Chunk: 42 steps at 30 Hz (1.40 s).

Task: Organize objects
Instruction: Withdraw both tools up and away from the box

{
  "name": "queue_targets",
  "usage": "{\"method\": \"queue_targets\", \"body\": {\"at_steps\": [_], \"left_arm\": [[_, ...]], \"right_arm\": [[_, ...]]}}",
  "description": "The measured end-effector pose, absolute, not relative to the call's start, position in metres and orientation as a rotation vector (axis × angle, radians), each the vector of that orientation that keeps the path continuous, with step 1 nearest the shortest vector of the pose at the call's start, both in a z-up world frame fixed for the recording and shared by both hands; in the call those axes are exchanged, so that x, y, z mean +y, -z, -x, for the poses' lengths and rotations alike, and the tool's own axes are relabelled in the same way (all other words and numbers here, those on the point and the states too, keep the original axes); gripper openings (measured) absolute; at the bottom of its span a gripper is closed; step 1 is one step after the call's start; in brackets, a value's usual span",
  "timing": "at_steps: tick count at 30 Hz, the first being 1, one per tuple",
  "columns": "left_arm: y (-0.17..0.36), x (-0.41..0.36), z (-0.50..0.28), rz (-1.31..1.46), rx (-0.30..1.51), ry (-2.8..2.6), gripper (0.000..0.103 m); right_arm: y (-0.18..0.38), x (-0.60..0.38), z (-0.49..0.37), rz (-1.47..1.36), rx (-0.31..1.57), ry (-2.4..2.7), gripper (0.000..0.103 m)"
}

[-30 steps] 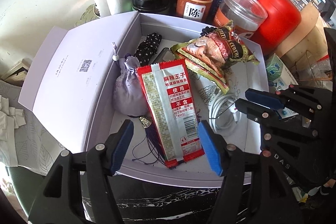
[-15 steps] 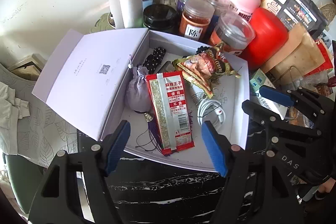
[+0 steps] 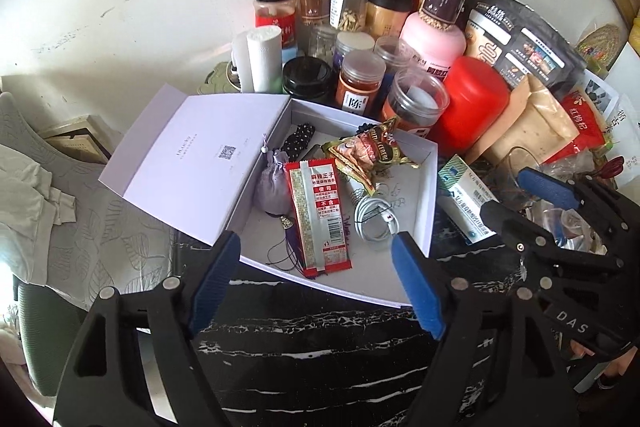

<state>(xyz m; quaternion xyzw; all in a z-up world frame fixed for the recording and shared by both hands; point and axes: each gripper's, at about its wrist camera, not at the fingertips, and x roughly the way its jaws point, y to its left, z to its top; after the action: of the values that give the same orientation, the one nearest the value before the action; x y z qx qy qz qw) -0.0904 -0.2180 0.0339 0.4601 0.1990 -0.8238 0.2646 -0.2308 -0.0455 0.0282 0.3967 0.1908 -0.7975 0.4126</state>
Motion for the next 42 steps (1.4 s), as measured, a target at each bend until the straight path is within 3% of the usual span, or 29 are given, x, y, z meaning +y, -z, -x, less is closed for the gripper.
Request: {"method": "queue_targets", "body": {"at_steps": [15,42], "left_arm": [[-0.085,-0.166,0.047,-1.176,0.485,2.259,0.078],[-0.078,-0.086,-0.001,-1.247,0.499,2.287,0.078]], "right_arm": [[-0.068,0.005,0.189,-0.943,0.458,2.048,0.06],[-0.058,0.065,0.138,-0.994,0.48,2.059,0.061]]}}
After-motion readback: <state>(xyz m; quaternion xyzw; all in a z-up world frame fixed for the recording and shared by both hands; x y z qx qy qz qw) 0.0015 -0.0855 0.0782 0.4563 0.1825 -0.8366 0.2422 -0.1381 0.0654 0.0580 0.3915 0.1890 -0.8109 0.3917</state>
